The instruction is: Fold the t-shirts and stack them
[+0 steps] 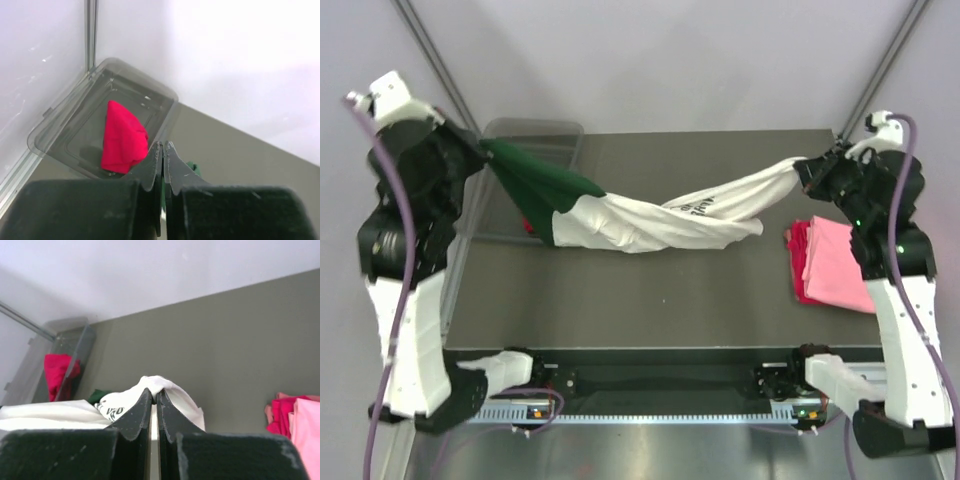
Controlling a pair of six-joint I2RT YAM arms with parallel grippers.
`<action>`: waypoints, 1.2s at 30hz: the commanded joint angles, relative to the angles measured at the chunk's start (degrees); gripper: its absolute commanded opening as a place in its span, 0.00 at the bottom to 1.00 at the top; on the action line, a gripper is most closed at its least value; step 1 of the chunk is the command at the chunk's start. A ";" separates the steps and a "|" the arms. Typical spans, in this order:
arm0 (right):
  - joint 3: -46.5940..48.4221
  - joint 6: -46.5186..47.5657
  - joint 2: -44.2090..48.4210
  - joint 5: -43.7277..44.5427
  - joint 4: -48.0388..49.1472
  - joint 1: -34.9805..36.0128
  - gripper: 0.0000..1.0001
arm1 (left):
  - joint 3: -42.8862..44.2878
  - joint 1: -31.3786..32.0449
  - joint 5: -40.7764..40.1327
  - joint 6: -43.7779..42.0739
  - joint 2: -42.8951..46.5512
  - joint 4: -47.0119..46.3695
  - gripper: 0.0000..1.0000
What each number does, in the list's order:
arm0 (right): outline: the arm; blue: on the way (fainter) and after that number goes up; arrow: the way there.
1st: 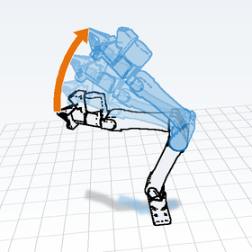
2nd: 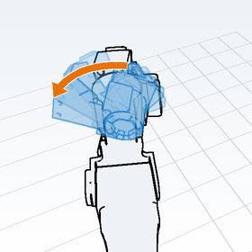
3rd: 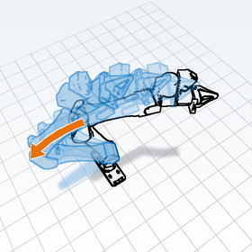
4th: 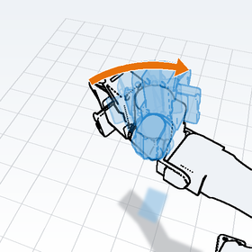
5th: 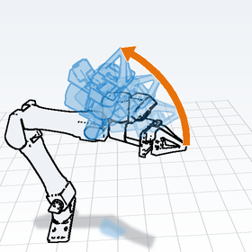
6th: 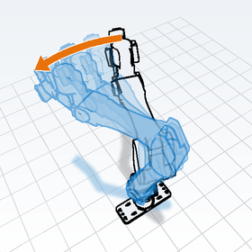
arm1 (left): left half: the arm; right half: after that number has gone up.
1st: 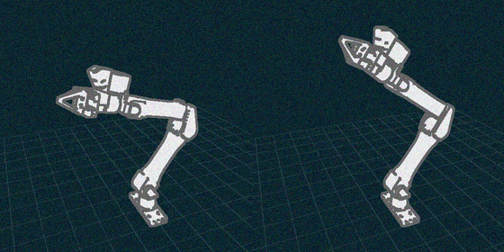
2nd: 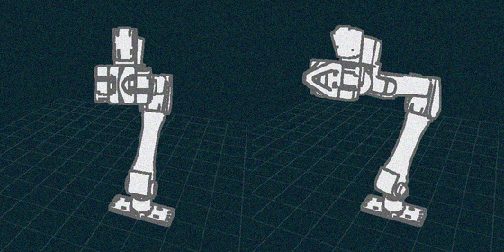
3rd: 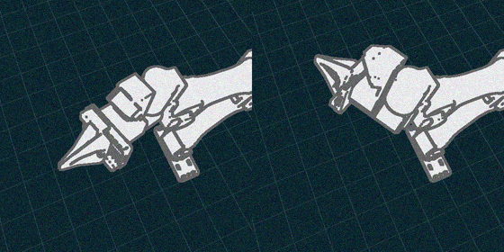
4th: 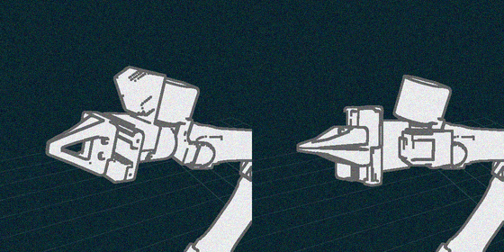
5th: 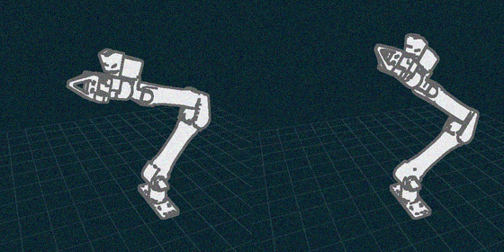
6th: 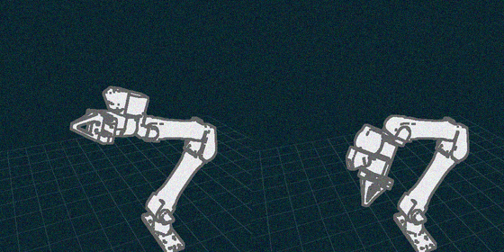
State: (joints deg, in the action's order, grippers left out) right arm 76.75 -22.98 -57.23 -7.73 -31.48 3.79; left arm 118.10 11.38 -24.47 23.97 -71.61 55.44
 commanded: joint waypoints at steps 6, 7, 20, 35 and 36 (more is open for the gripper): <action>-0.54 -0.05 7.75 3.77 -7.45 -0.80 0.00 | -11.31 -0.22 7.06 2.58 14.84 -2.53 0.00; -1.16 -0.04 7.58 2.99 -7.54 -0.80 0.00 | -11.23 -0.21 7.15 2.49 14.84 -2.27 0.00; -3.29 -2.15 -19.63 2.27 4.24 -0.80 0.00 | -26.61 -0.30 16.82 4.16 12.82 -12.46 0.00; 3.61 -0.83 -35.97 -0.71 9.85 -0.01 0.77 | -33.01 -0.30 17.70 0.03 7.62 -14.04 0.00; -1.99 -0.84 -33.93 -0.97 11.34 0.25 0.78 | -33.81 -0.22 17.61 -0.23 8.15 -14.22 0.00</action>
State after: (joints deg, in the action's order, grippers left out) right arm 82.28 -24.51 -97.97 -6.57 -23.59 2.96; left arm 86.24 11.31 -7.05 25.67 -65.12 44.91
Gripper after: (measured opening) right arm 0.774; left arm 0.015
